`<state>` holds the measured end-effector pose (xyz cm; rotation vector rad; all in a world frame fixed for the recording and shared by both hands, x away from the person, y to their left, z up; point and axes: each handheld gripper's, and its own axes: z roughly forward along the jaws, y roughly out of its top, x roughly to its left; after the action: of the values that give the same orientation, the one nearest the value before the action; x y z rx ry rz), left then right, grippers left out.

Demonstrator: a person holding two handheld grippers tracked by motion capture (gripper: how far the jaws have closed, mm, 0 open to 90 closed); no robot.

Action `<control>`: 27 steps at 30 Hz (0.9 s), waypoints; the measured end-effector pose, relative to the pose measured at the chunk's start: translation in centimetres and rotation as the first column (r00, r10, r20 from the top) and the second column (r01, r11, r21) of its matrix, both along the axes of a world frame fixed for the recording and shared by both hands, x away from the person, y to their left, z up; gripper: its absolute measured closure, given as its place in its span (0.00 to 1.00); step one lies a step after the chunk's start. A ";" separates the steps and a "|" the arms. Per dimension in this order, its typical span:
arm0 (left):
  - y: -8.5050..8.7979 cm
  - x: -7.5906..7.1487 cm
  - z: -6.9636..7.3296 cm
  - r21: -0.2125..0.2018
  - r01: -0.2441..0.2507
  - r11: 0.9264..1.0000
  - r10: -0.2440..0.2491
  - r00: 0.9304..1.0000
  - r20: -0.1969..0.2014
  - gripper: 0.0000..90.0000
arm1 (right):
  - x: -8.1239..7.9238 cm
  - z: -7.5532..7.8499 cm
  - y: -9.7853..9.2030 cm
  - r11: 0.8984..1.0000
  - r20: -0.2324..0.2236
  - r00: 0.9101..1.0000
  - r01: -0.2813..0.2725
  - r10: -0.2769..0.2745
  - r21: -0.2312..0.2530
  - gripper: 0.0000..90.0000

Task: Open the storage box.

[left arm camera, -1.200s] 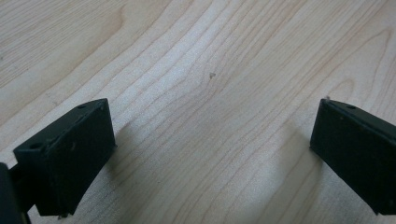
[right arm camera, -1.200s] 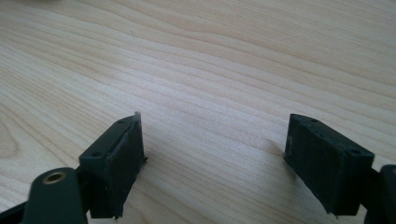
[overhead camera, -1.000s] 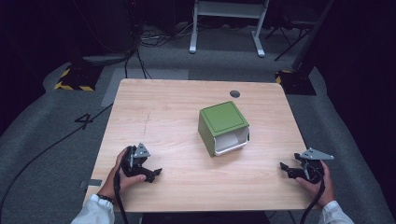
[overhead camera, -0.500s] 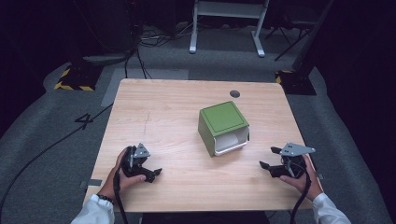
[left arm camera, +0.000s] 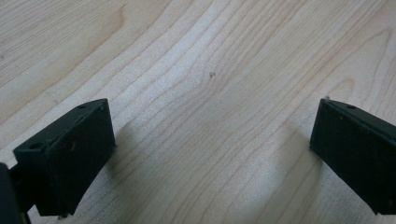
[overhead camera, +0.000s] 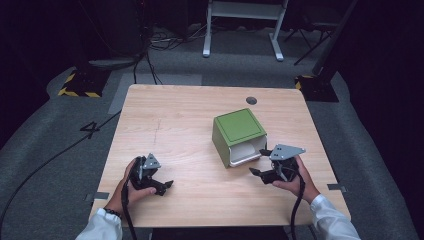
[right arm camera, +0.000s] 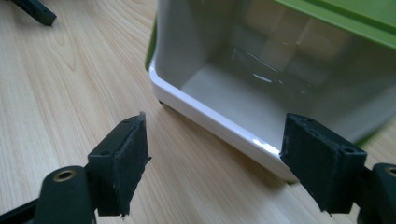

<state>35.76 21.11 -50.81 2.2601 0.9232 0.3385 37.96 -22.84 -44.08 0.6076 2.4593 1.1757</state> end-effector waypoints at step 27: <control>0.0 0.0 0.0 0.000 0.000 1.000 0.000 1.000 0.000 0.00 | 2.0 -2.4 4.2 0.998 -0.077 0.996 -0.049 0.046 -0.035 0.31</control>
<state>35.76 21.11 -50.81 2.2602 0.9230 0.3385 39.99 -18.60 -46.46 0.5970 2.5674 1.1416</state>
